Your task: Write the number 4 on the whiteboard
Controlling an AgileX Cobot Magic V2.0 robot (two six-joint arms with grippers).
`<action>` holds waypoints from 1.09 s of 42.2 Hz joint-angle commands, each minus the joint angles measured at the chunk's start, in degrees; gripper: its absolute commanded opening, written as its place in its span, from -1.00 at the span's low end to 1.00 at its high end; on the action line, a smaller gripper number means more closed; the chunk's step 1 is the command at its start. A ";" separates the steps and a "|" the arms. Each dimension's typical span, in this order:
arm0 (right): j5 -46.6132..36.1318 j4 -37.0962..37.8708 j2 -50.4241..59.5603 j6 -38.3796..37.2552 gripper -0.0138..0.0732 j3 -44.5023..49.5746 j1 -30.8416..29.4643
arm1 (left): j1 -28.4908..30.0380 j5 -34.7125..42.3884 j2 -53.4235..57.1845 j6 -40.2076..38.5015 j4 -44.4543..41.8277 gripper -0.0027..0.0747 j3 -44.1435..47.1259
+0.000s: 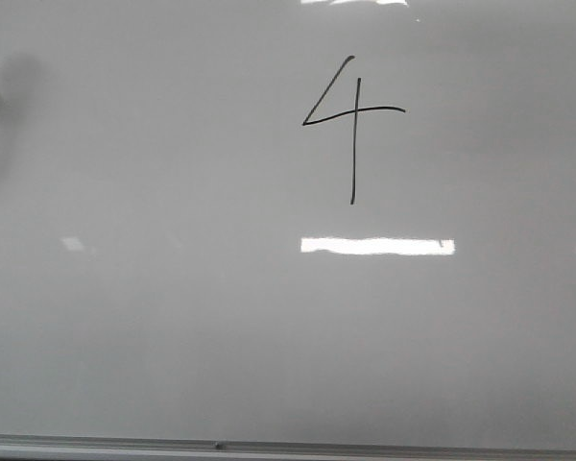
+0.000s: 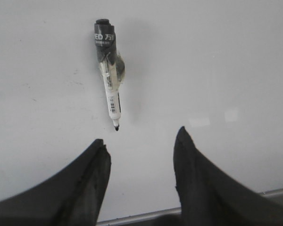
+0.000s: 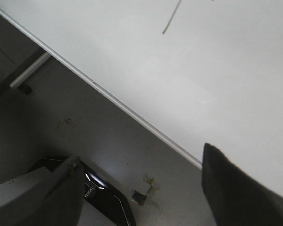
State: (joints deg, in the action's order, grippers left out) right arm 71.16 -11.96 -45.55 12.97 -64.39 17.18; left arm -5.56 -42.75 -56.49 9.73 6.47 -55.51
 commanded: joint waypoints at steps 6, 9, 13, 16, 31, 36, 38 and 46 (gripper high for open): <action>2.51 7.89 1.63 -8.81 0.56 -1.36 -0.39 | -2.95 -8.17 7.58 0.08 1.46 -0.12 -3.30; 2.25 7.89 3.05 -9.31 0.56 -0.55 -0.39 | -3.43 -11.66 9.65 0.08 1.59 -0.12 -3.30; 0.41 7.89 5.33 -10.69 0.56 1.00 -0.39 | -3.38 -13.93 12.19 0.08 1.84 -0.12 -3.30; -1.61 7.89 7.21 -10.79 0.56 2.46 -0.39 | -3.38 -14.15 13.76 0.08 2.25 -0.12 -3.30; -5.09 8.22 10.88 -10.73 -0.43 4.65 -0.39 | -3.38 -13.93 15.80 -0.11 2.69 -0.49 -3.30; -5.09 8.22 10.88 -10.73 -0.82 4.70 -0.39 | -3.38 -13.20 15.80 -0.55 2.82 -0.82 -3.30; -5.19 8.22 10.88 -10.73 -0.84 4.70 -0.39 | -3.38 -12.31 15.80 -0.55 2.95 -0.94 -3.30; -5.15 8.22 10.88 -10.73 -0.84 4.70 -0.39 | -3.38 -11.16 15.80 -0.55 4.69 -0.98 -3.30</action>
State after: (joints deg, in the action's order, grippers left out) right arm 69.80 -4.30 -34.53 2.23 -58.58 17.18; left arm -8.52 -58.16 -40.74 9.73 9.57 -56.95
